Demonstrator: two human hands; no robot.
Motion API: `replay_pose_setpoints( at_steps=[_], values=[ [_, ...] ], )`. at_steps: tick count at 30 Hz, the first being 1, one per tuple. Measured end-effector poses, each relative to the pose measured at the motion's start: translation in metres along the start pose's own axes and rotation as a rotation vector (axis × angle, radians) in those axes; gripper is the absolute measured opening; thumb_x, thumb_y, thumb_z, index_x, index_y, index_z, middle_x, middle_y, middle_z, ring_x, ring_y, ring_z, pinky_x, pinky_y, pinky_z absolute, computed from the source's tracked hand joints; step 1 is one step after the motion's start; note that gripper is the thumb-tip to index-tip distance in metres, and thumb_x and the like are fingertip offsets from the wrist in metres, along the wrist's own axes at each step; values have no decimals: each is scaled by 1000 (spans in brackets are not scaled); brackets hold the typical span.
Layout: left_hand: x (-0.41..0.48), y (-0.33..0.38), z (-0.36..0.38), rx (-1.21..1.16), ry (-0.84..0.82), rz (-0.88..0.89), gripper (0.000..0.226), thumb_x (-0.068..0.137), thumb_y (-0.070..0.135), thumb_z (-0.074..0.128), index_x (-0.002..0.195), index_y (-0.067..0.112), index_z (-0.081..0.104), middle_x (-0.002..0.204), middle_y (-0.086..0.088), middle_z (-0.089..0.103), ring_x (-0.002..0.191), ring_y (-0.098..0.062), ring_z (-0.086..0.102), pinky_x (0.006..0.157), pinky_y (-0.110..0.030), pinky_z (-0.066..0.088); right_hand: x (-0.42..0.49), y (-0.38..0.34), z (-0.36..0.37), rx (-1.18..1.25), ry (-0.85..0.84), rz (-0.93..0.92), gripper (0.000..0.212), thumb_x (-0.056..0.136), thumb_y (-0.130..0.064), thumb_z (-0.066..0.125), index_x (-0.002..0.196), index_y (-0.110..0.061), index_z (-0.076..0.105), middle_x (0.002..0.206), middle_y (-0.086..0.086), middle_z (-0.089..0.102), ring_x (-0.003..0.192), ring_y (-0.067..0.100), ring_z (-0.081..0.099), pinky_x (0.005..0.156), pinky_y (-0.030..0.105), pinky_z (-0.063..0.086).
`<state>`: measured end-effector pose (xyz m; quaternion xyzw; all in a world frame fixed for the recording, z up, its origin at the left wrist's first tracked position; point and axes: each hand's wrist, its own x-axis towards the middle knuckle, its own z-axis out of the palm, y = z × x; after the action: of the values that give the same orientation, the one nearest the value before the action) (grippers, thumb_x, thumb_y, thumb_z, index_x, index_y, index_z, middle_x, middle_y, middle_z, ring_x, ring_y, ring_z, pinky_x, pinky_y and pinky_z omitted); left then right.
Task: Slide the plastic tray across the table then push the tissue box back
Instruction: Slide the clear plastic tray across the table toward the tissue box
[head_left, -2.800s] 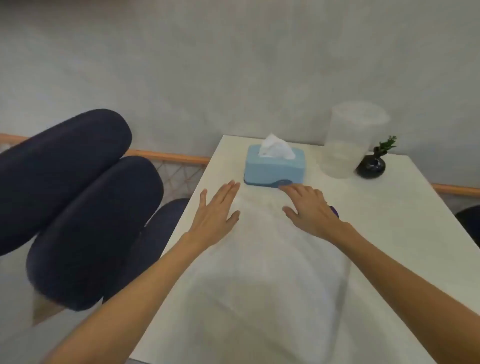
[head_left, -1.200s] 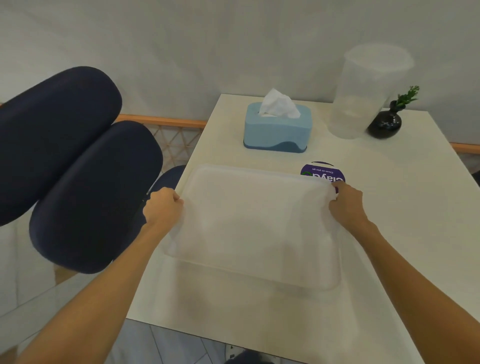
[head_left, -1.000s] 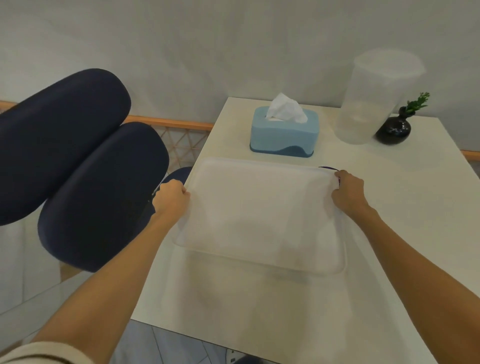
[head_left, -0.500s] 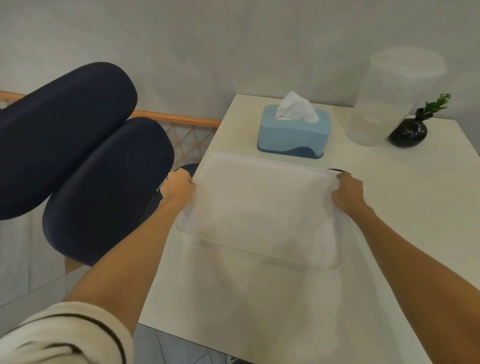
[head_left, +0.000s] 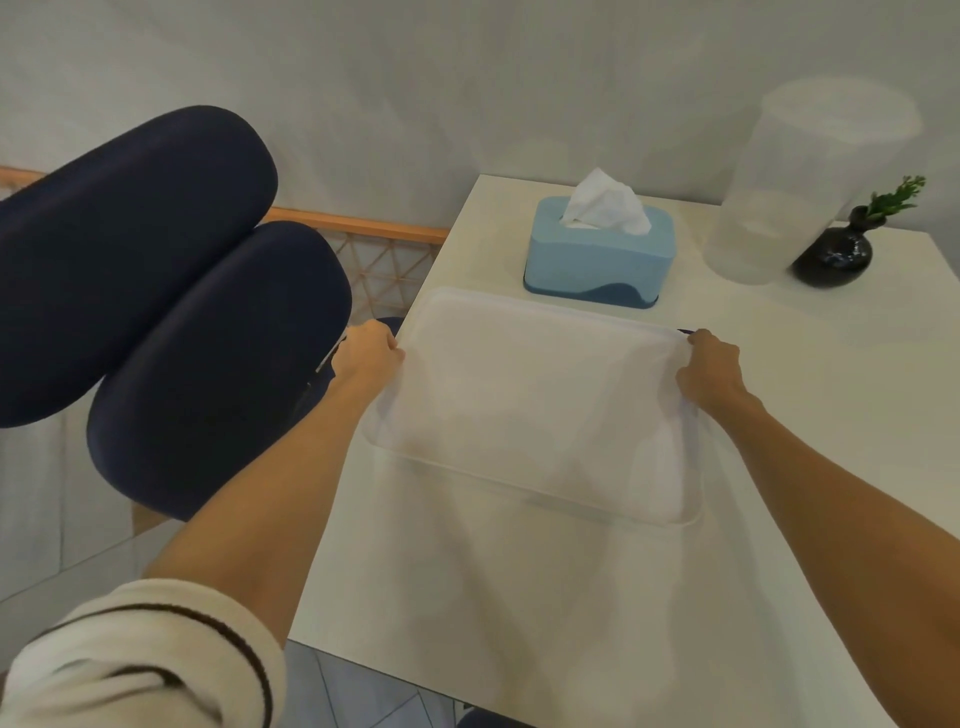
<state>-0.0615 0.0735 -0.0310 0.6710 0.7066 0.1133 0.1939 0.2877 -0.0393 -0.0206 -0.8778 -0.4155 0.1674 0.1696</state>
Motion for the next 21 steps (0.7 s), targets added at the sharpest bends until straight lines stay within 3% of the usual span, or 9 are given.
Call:
replay_pose_setpoints(
  at_steps=[7, 13, 16, 19, 21],
  values=[
    [2, -3, 1, -40, 20, -2, 16, 92, 15, 62, 101, 5, 71, 97, -15, 71, 78, -28, 64, 68, -34, 52, 9, 2, 4, -51, -13, -22, 46, 87, 8, 44, 133, 3, 42, 132, 28, 49, 121, 42, 47, 96, 45, 44],
    [6, -6, -1, -73, -1, 23, 18, 92, 15, 63, 104, 4, 71, 102, -15, 71, 86, -30, 66, 72, -35, 53, 15, 3, 8, -68, 8, -19, 47, 88, 7, 46, 134, 4, 42, 133, 28, 49, 123, 43, 45, 100, 46, 41],
    [7, -9, -4, -103, -29, 25, 23, 92, 18, 62, 110, 6, 69, 107, -14, 70, 91, -31, 66, 71, -33, 50, 13, 4, 7, -66, 2, -30, 41, 86, 5, 45, 127, 4, 46, 127, 29, 52, 111, 42, 50, 89, 43, 45],
    [7, -7, -11, -103, -79, 48, 22, 93, 19, 60, 107, 6, 70, 101, -12, 70, 83, -27, 64, 68, -34, 52, 10, 3, 0, -63, -24, -18, 38, 85, 0, 43, 122, 2, 49, 124, 28, 53, 90, 34, 47, 72, 36, 43],
    [9, -3, -17, -116, -93, 74, 19, 92, 17, 60, 103, 6, 70, 94, -10, 67, 82, -25, 61, 68, -34, 52, 10, 0, -8, -77, -12, -13, 40, 86, -4, 44, 126, -1, 49, 127, 25, 52, 100, 38, 52, 72, 36, 44]
  ],
)
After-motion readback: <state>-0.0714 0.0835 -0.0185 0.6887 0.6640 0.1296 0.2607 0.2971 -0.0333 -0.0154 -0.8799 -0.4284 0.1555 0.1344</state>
